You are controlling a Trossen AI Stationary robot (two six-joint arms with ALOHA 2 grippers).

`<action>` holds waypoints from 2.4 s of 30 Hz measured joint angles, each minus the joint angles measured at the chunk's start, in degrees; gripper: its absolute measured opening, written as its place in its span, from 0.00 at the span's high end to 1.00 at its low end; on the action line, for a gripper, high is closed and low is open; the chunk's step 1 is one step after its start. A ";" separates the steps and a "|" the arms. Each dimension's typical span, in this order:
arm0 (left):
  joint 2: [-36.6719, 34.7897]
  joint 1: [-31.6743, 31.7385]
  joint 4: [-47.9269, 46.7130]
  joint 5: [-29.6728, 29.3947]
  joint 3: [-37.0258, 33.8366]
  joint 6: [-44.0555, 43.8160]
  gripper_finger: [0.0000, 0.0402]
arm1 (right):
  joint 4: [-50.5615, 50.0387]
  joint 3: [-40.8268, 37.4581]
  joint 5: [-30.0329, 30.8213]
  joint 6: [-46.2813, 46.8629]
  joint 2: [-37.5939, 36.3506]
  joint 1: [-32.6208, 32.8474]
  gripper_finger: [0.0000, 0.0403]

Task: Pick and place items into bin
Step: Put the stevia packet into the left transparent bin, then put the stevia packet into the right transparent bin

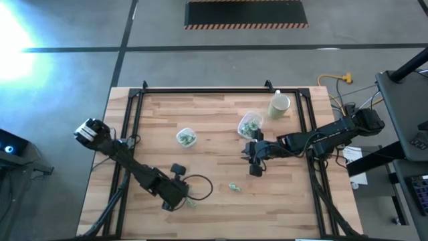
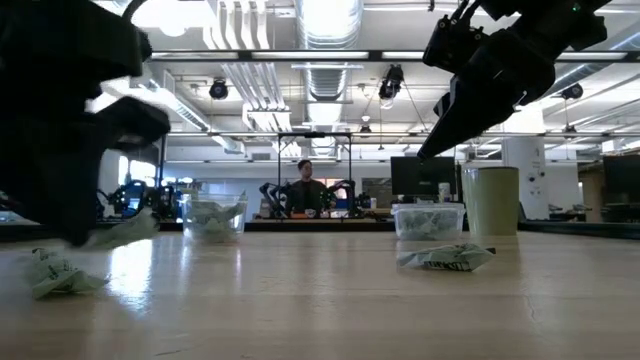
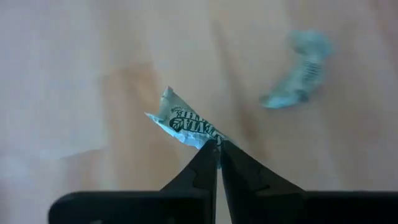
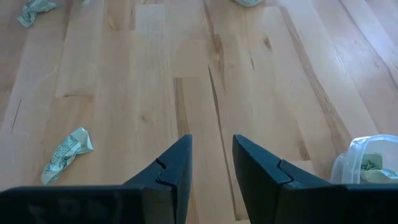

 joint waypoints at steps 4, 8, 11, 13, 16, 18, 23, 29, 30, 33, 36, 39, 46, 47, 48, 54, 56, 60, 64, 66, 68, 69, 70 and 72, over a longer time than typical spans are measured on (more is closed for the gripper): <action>-0.60 0.00 -5.55 -9.76 2.52 -0.01 1.00 | 0.00 0.00 0.07 0.00 0.00 0.00 0.75; -2.13 0.00 -9.20 -22.48 3.64 0.03 1.00 | 0.00 0.00 0.11 -0.01 0.00 0.00 0.76; -2.97 0.27 -13.05 -33.99 3.56 0.05 1.00 | 0.05 0.00 0.13 -0.01 0.00 0.00 0.77; -3.40 0.81 -15.99 -40.76 3.55 0.05 1.00 | 0.14 0.00 0.13 0.00 0.00 0.00 0.77; -4.01 2.66 -20.26 -46.16 3.48 0.03 1.00 | 0.39 0.00 0.15 0.00 0.00 -0.02 0.76; -4.23 4.94 -22.05 -47.53 3.25 0.03 1.00 | 0.65 0.00 0.20 0.00 0.00 0.00 0.76; -4.93 13.52 -22.59 -46.14 1.72 1.76 1.00 | 0.87 0.00 0.28 0.00 0.00 -0.02 0.78; -4.93 22.61 -22.28 -36.39 1.05 3.57 1.00 | 0.87 0.00 0.28 -0.02 0.00 -0.02 0.78; -4.93 23.39 -22.22 -35.25 1.05 3.63 1.00 | 0.87 0.00 0.28 -0.07 0.00 -0.02 0.77; -4.93 24.31 -21.76 -33.69 1.03 4.51 1.00 | 0.87 0.00 0.28 -0.20 0.00 -0.02 0.78; -4.93 24.30 -20.13 -33.54 1.01 4.99 1.00 | 0.87 0.00 0.27 -0.14 0.00 -0.02 0.79; -4.93 24.30 -18.96 -32.96 1.01 6.16 1.00 | 0.87 0.00 0.27 -0.11 0.00 0.00 0.80; -4.93 24.30 -16.73 -32.67 0.86 7.45 1.00 | 0.87 -0.02 0.24 0.00 0.00 -0.02 0.78; -4.93 24.27 -16.19 -32.40 0.84 7.83 0.99 | 0.87 -0.02 0.24 0.00 0.00 -0.02 0.78; -4.93 24.26 -15.81 -31.95 0.84 8.18 0.99 | 0.87 -0.02 0.25 0.00 0.00 -0.02 0.78; -4.93 24.26 -15.00 -30.39 0.81 9.39 0.87 | 0.91 -0.02 0.24 0.00 0.00 -0.01 0.76; -4.93 24.26 -14.91 -30.39 0.81 9.39 0.82 | 0.90 -0.02 0.24 0.00 0.00 -0.02 0.76; -5.37 24.24 -15.62 -30.36 0.81 9.37 0.74 | 0.90 -0.04 0.00 0.21 0.00 0.02 0.78; -7.69 23.28 -17.22 -30.37 1.27 7.78 0.71 | 0.95 -0.08 -3.62 2.93 0.00 0.46 0.79; -9.74 22.02 -17.50 -29.83 1.45 7.44 0.71 | 1.05 -0.15 -7.47 3.84 0.03 0.81 0.79; -12.16 20.40 -17.25 -28.63 1.54 6.90 0.71 | 1.84 -0.17 -9.23 4.78 0.49 1.62 0.78; -13.42 19.61 -17.30 -27.93 1.54 6.18 0.71 | 2.59 -0.22 -9.49 4.92 0.89 2.02 0.78; -14.71 18.73 -17.30 -27.24 1.54 5.74 0.71 | 3.45 -0.22 -9.54 4.87 1.36 2.49 0.77; -17.21 16.90 -17.28 -25.97 1.54 4.37 0.71 | 5.61 -0.22 -9.82 4.26 2.84 3.36 0.76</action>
